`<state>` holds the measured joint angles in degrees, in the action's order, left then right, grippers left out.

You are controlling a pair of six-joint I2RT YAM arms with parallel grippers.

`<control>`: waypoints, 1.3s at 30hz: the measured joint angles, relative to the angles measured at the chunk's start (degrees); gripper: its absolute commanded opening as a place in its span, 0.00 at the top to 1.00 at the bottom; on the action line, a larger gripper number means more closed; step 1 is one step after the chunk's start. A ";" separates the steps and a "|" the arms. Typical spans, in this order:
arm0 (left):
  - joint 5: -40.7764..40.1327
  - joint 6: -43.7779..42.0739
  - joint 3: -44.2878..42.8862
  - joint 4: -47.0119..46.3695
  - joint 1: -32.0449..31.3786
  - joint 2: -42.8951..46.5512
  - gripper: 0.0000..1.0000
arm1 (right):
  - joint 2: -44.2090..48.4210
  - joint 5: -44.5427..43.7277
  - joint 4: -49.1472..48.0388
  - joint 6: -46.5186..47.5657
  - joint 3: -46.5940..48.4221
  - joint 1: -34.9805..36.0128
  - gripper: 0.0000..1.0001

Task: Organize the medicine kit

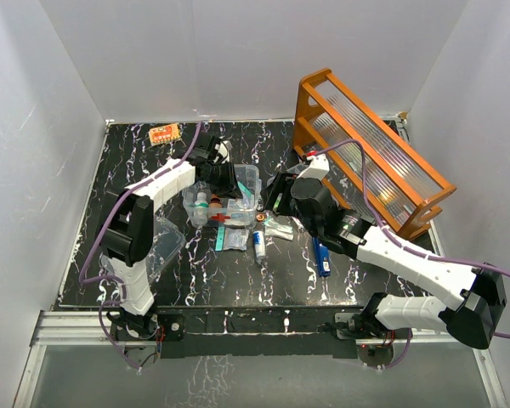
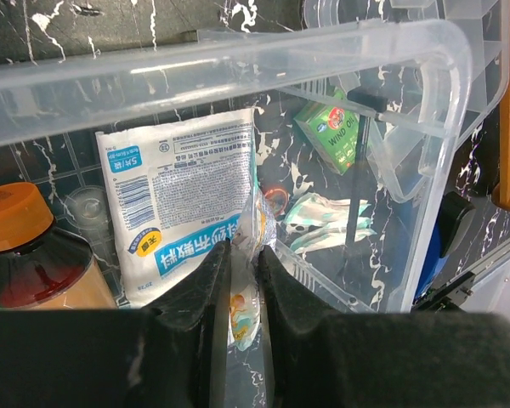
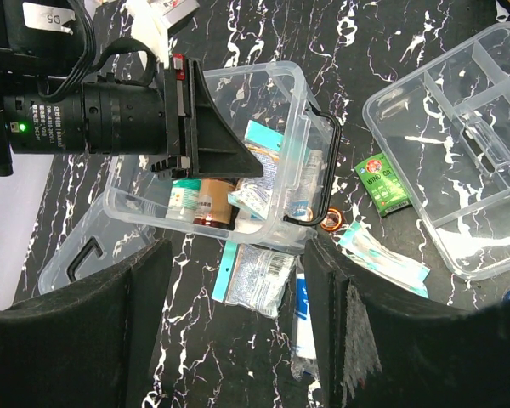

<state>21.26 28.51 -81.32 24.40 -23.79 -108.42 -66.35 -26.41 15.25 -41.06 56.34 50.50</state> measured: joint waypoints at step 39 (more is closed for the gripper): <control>-25.07 -4.33 -2.08 11.43 -0.17 27.89 0.41 | -10.40 13.22 -8.76 21.18 -3.74 10.56 0.48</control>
<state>-3.81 24.18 -83.40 35.83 -23.97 -80.53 -76.75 -13.19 6.48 -19.88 52.60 61.06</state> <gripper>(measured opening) 0.569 0.545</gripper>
